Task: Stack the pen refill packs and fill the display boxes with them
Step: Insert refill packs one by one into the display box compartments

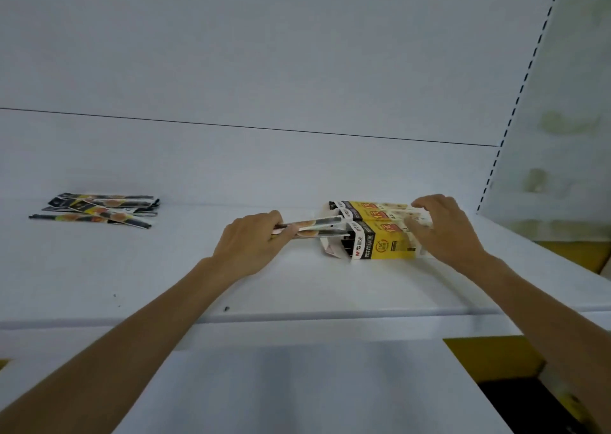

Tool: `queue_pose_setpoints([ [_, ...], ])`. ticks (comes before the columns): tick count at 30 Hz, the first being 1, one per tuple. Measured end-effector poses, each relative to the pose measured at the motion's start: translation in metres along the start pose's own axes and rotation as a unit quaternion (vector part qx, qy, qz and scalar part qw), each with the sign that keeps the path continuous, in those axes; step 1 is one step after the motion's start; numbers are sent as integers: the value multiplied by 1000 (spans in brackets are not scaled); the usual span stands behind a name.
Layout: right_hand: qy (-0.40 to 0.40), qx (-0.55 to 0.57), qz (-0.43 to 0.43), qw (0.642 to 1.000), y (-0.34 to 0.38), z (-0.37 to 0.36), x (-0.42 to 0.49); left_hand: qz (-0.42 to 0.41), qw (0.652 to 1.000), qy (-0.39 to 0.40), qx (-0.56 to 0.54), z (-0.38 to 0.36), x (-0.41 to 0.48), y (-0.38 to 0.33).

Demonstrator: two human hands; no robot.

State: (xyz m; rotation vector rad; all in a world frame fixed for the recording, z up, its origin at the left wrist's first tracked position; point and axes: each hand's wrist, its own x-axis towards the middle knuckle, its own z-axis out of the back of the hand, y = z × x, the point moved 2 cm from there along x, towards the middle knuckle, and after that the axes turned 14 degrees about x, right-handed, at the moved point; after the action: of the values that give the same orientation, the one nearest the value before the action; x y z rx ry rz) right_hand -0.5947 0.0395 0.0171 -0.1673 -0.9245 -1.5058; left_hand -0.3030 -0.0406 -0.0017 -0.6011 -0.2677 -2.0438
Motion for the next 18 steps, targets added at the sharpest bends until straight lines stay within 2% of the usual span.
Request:
queue_pose_setpoints([
  [3,-2,31,-89,996,-39,5,-12,42,999,8,21,-4,-3,-5],
  [5,6,77,-115,990,-48,0,-16,59,998,13,27,-5,-6,-7],
  [11,-18,88,-102,991,-57,-6,-13,72,996,43,23,-9,2,-20],
  [18,-24,85,-91,992,-59,-8,-12,117,993,-20,-10,-2,4,-7],
])
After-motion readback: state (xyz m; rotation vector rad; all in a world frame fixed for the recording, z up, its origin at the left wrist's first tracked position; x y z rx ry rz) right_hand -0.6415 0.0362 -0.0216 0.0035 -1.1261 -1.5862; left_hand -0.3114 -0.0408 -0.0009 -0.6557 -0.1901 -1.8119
